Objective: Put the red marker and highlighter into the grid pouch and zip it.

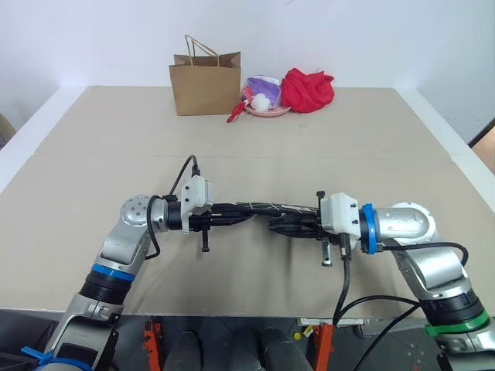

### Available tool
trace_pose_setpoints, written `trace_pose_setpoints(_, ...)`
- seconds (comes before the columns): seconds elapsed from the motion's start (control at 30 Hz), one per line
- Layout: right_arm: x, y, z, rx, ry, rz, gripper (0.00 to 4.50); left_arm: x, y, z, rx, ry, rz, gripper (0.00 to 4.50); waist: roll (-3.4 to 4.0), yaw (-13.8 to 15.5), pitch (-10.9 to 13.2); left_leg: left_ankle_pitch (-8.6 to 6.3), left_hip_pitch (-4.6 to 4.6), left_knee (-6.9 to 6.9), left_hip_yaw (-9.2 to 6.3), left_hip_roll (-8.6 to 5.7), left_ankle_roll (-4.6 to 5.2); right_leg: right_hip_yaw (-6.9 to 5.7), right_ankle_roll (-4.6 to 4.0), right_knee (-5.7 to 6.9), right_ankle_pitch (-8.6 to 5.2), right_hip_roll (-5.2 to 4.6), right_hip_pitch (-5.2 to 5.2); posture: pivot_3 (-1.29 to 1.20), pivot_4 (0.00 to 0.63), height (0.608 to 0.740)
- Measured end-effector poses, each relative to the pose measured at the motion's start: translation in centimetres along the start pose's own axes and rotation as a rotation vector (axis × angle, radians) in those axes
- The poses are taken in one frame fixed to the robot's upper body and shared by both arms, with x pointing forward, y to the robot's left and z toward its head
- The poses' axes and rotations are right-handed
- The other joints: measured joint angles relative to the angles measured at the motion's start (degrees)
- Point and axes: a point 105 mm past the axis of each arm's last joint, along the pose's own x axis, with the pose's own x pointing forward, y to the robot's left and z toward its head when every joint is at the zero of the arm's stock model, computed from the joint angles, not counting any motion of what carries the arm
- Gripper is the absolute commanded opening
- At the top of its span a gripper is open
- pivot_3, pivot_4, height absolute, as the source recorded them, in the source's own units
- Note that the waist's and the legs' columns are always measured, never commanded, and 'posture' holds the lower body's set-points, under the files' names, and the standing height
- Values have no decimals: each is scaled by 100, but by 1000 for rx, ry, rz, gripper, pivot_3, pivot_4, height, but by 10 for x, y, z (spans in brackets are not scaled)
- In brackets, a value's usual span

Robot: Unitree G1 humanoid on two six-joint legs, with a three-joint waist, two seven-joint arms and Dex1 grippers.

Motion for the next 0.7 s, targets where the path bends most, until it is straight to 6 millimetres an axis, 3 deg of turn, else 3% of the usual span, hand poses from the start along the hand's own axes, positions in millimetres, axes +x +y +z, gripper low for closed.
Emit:
trace_pose_setpoints(0.17, -28, -11, 6, 5, 17, -70, 69, -1, 0, 0, 1, 6, 0, 0, 0, 0, 0, 0, 2, 0, 0, 0, 0, 0, 0, 0, 0, 1, 0, 0, 150, 740)
trace_pose_setpoints(0.3, -47, -11, -1, 32, 66, -97, 69, -3, 0, -1, 3, 13, -1, 0, 0, -1, 0, 0, 1, 0, 0, 0, 0, 0, 0, 0, -1, 0, 1, 0, 150, 740)
trace_pose_setpoints(0.47, -56, -12, -6, 39, 85, -113, 69, -3, 0, -1, 3, 14, -3, 0, 0, -6, 0, 0, 3, 0, 0, 0, 0, 1, 0, 1, 0, 0, 1, 0, 150, 740)
trace_pose_setpoints(0.63, -91, -14, -29, 77, 195, -186, 69, -5, 1, -2, 5, 20, -1, 0, -1, 18, 0, 0, 3, 1, 0, -2, 0, 0, 2, 0, -2, -1, 3, 0, 150, 740)
trace_pose_setpoints(0.7, -96, -15, -30, 72, 202, -199, 69, -5, 1, -2, 12, 21, 0, 0, 0, 14, 0, 0, 4, 0, 0, -1, 0, 0, 1, 0, -2, 0, 3, 0, 150, 740)
